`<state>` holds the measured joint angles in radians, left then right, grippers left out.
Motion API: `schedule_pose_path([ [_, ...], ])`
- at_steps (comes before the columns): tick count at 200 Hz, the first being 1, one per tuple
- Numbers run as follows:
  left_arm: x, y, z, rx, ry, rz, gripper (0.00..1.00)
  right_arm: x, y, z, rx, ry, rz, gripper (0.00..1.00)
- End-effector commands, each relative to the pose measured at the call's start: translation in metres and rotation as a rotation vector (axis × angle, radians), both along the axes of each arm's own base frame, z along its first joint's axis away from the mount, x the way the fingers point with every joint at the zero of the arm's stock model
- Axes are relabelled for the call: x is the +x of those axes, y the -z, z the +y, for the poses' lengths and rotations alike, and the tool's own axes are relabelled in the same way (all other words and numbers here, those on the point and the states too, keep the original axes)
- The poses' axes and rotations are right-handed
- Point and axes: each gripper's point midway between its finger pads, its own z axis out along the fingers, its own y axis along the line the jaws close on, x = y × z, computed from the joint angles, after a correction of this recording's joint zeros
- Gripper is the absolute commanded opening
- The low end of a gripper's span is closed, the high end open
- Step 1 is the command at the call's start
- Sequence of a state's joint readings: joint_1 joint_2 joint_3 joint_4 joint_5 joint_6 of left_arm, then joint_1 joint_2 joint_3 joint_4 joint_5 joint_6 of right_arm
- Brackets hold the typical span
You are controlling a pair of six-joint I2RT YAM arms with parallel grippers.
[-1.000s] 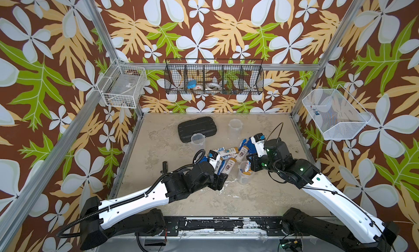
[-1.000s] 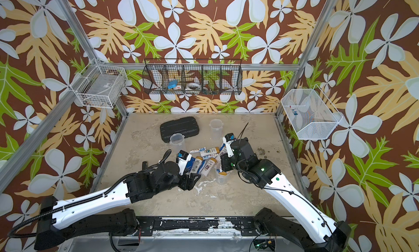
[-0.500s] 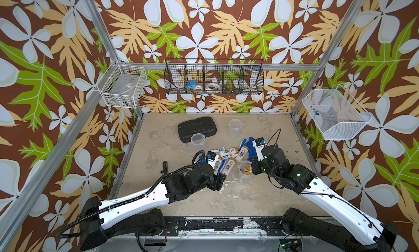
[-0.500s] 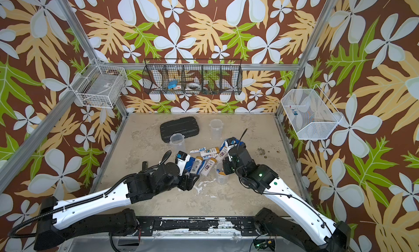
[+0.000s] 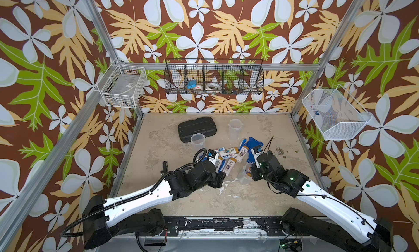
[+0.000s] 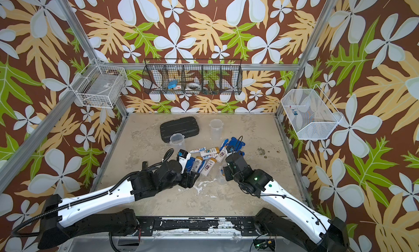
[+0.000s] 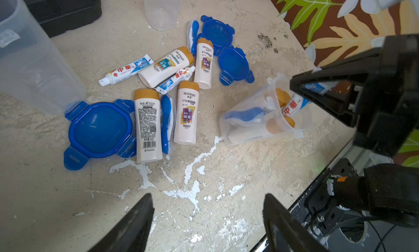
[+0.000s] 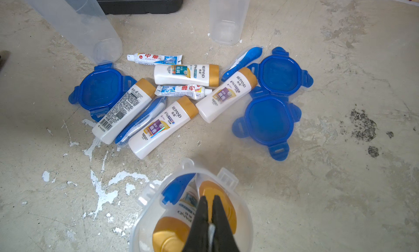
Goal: Pack away toiletry kits
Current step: Place the toiletry item into the container, then pick up the lid from the center of the board.
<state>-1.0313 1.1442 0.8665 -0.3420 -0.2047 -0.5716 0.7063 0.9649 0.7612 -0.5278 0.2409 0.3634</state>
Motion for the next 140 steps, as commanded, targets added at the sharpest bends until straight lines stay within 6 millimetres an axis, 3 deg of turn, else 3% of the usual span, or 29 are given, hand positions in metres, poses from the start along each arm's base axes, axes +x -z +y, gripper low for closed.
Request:
schedule_pose_path([
  [1,0.01,0.017,0.013,0.035,-0.078,0.086,0.77,0.006,-0.004,0.001,0.017,0.023,-0.027,0.13],
  [30,0.028,0.051,0.038,0.089,-0.181,0.221,0.78,0.005,-0.002,0.003,0.029,0.018,-0.03,0.25],
  [83,0.062,0.09,0.064,0.226,-0.346,0.34,0.81,0.004,-0.015,0.004,0.056,0.016,-0.037,0.34],
  [98,0.073,0.097,0.064,0.251,-0.386,0.351,0.83,0.002,-0.026,0.005,0.087,0.017,-0.04,0.44],
  [113,0.085,0.103,0.063,0.279,-0.416,0.35,0.99,-0.002,-0.035,0.007,0.122,0.01,-0.045,0.58],
  [140,0.106,0.11,0.062,0.314,-0.473,0.337,1.0,-0.007,-0.043,0.008,0.15,-0.002,-0.042,0.74],
])
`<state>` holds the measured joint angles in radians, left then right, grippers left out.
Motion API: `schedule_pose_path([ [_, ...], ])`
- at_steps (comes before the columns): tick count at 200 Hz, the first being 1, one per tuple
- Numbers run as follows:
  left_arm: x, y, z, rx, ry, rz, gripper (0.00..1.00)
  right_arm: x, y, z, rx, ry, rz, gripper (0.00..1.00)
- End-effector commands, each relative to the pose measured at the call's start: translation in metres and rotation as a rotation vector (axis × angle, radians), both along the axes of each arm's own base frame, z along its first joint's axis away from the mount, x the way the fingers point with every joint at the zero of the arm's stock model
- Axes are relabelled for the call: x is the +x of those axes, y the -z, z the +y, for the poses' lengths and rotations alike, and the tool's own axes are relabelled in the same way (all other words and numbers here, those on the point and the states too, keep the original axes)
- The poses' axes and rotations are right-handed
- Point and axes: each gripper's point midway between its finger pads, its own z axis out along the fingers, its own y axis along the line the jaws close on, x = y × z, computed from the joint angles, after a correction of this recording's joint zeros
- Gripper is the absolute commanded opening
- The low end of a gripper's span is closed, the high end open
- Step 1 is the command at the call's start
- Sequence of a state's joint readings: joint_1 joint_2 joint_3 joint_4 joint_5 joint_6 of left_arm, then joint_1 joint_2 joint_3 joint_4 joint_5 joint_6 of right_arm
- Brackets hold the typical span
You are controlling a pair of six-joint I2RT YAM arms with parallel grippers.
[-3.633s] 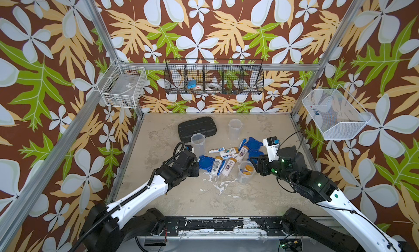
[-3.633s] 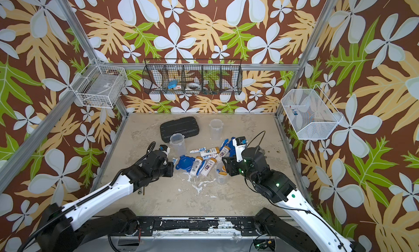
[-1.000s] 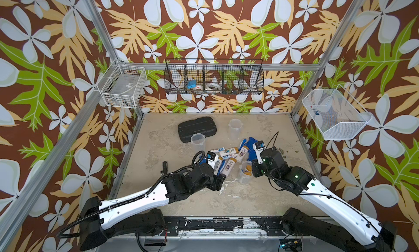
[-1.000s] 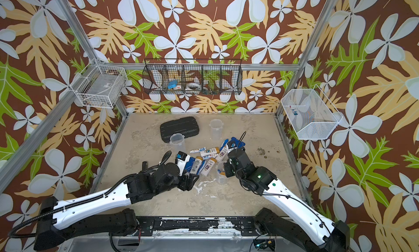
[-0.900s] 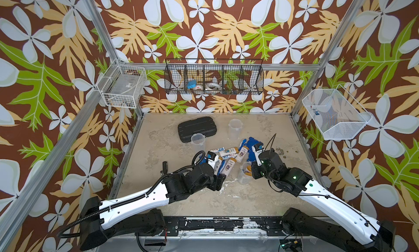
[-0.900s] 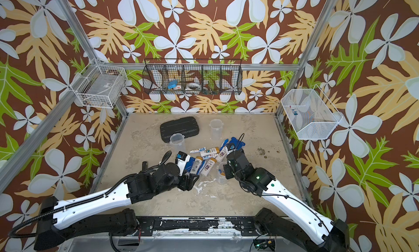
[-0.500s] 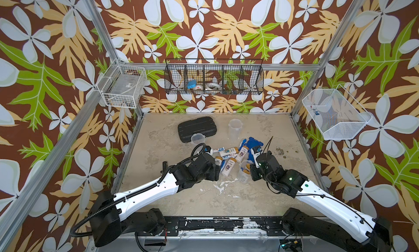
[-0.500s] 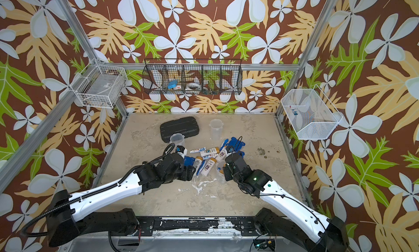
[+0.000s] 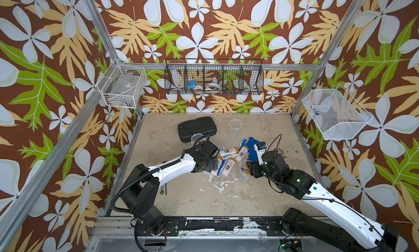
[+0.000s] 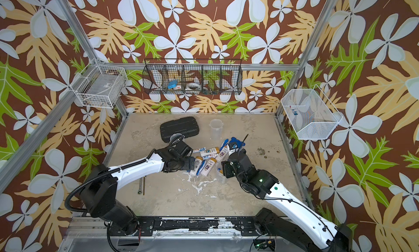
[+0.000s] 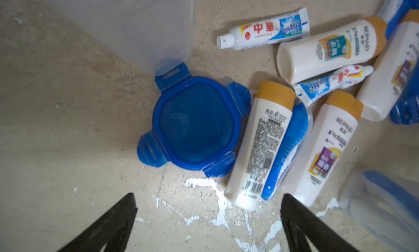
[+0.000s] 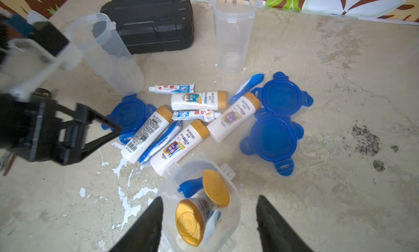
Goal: Pack away toiletry kits
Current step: Pick up the lid from the center of the board.
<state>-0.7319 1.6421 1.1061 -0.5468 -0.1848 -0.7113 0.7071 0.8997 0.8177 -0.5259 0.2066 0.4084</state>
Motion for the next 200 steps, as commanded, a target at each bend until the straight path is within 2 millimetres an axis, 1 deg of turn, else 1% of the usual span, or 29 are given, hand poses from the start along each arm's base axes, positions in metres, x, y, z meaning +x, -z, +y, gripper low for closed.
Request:
schedule_pose_path([
  [1,0.015,0.003,0.009,0.055,-0.069,-0.017,1.0,-0.007,-0.003,0.0,0.02,-0.008,0.024,0.74],
  [18,0.025,0.011,0.007,0.061,-0.085,-0.004,1.0,-0.01,-0.009,-0.002,0.031,-0.01,0.013,0.78],
  [38,0.033,0.022,0.01,0.098,-0.098,0.01,1.0,-0.011,-0.014,-0.003,0.045,-0.012,-0.001,0.8],
  [53,0.035,0.029,0.014,0.12,-0.095,0.019,1.0,-0.012,-0.017,-0.003,0.049,-0.015,-0.004,0.81],
  [78,0.031,0.039,0.018,0.143,-0.069,0.038,1.0,-0.011,-0.018,-0.002,0.037,-0.023,-0.008,0.81],
  [116,0.029,0.041,0.021,0.155,-0.043,0.03,1.0,-0.007,-0.022,0.003,0.041,-0.036,-0.019,0.81],
  [150,0.037,0.046,0.02,0.195,0.008,0.011,1.0,-0.005,-0.024,0.008,0.046,-0.054,-0.02,0.81],
  [186,0.043,0.042,0.015,0.19,0.042,-0.006,1.0,-0.007,-0.026,0.005,0.043,-0.052,-0.024,0.81],
  [200,0.047,0.04,0.009,0.169,0.056,-0.009,1.0,-0.009,-0.026,0.003,0.044,-0.048,-0.025,0.81],
])
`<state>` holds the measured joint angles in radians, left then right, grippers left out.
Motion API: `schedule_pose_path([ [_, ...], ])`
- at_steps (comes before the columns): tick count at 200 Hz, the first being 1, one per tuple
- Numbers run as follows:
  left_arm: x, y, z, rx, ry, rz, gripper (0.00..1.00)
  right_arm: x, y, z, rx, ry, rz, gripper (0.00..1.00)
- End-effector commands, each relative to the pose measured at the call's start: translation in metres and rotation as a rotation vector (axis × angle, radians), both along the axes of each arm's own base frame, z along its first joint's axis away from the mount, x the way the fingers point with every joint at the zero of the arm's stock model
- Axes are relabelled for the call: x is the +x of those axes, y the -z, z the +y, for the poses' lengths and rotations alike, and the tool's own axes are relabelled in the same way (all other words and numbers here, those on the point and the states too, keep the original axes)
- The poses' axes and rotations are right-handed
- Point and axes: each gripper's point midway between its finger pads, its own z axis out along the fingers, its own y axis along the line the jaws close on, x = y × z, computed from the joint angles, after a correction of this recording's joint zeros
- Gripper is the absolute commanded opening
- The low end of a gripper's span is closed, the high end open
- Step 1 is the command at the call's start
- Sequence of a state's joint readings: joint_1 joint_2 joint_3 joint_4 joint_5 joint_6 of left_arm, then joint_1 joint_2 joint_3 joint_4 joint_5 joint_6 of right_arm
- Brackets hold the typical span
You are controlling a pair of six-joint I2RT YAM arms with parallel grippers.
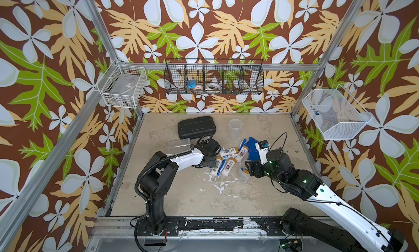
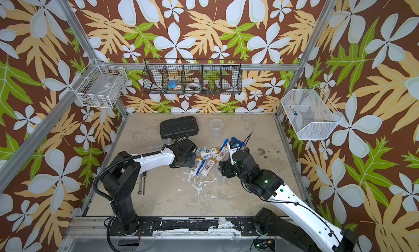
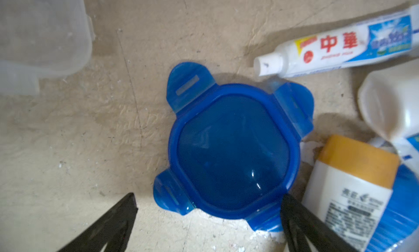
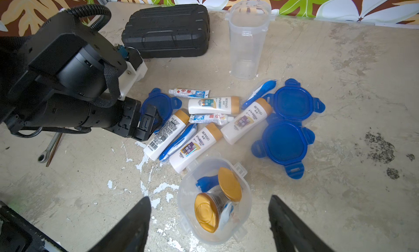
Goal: Pack away toiletry kits
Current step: Pick up the lid from the center of the board.
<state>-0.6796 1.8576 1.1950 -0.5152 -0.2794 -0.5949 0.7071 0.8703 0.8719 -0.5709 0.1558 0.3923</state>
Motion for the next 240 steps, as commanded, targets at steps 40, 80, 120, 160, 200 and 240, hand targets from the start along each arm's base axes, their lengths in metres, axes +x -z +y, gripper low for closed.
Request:
schedule_pose_path([
  [40,0.016,-0.007,-0.013,-0.015,0.067,-0.014,1.0,-0.004,-0.003,-0.004,0.009,0.007,-0.009,0.81],
  [80,0.017,0.01,-0.011,0.001,0.074,0.023,1.0,-0.004,-0.003,-0.005,0.006,0.009,-0.01,0.81],
  [120,0.016,0.02,-0.006,0.02,0.079,0.034,1.0,-0.002,-0.006,-0.005,0.003,0.015,-0.017,0.82],
  [160,0.016,0.026,-0.01,-0.001,0.097,0.05,0.94,0.0,-0.007,-0.004,0.005,0.016,-0.023,0.82],
  [200,0.016,0.022,-0.006,0.023,0.099,0.046,0.79,0.0,-0.009,-0.007,0.01,0.029,-0.028,0.82],
  [240,0.017,-0.002,0.001,0.046,0.118,0.012,0.63,-0.001,-0.005,-0.014,0.042,0.071,-0.012,0.84],
])
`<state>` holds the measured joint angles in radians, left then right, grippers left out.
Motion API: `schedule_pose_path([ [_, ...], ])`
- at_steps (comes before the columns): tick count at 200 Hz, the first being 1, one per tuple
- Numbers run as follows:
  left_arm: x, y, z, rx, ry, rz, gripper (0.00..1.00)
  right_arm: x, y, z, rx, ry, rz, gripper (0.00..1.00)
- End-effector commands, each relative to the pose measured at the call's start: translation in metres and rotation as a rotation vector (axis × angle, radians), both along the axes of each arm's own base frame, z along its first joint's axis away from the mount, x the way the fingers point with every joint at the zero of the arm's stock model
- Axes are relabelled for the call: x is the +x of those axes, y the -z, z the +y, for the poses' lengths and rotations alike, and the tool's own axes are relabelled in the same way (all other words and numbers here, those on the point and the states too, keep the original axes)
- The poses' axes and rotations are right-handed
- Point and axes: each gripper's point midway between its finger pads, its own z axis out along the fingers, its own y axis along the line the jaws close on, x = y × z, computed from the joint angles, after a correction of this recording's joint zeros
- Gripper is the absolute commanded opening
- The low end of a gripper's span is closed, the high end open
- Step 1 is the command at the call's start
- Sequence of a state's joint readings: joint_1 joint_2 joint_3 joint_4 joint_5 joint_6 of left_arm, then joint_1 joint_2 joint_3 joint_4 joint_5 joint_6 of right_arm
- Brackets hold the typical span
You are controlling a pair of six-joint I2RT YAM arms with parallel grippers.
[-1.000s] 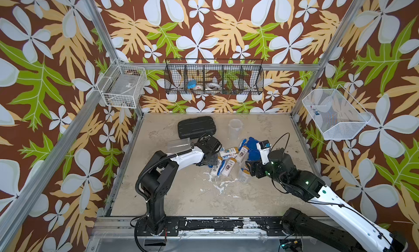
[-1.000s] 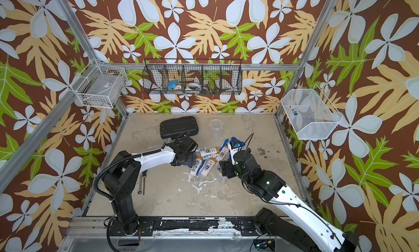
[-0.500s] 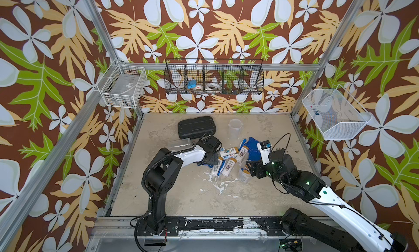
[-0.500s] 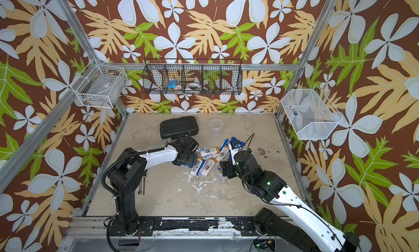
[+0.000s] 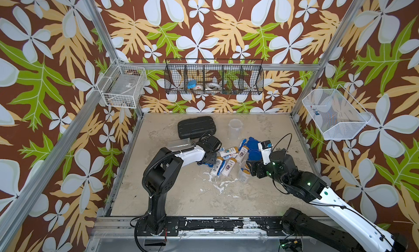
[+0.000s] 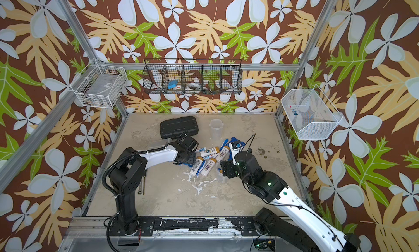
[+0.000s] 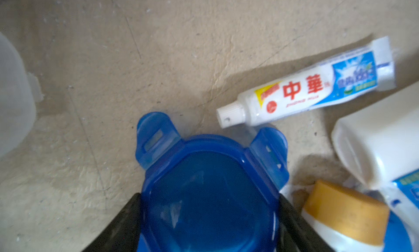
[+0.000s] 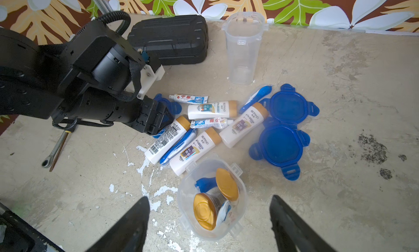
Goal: Pack away toiletry kits
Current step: Pick up the lid from the center of the board.
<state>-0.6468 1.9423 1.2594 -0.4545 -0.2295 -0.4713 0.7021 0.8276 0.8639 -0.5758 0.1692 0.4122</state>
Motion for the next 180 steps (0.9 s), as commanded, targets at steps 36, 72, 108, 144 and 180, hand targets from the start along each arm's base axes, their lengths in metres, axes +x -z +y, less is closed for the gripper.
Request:
schedule_pose_path([
  [36,-0.015,-0.05,0.019,0.046,0.061,-0.034,0.63,0.005,0.015,-0.021,0.089,0.106,0.096,0.84],
  [72,-0.029,-0.072,0.024,0.021,0.087,-0.045,0.64,0.011,0.03,-0.037,0.152,0.162,0.18,0.84],
  [108,-0.039,-0.093,0.021,-0.029,0.109,-0.052,0.64,0.015,0.031,-0.047,0.163,0.197,0.186,0.84],
  [144,-0.055,-0.129,-0.006,-0.072,0.195,-0.093,0.65,0.018,0.037,-0.057,0.17,0.239,0.212,0.84],
  [180,-0.079,-0.171,-0.051,-0.133,0.353,-0.156,0.65,0.029,0.046,-0.088,0.223,0.332,0.25,0.84],
])
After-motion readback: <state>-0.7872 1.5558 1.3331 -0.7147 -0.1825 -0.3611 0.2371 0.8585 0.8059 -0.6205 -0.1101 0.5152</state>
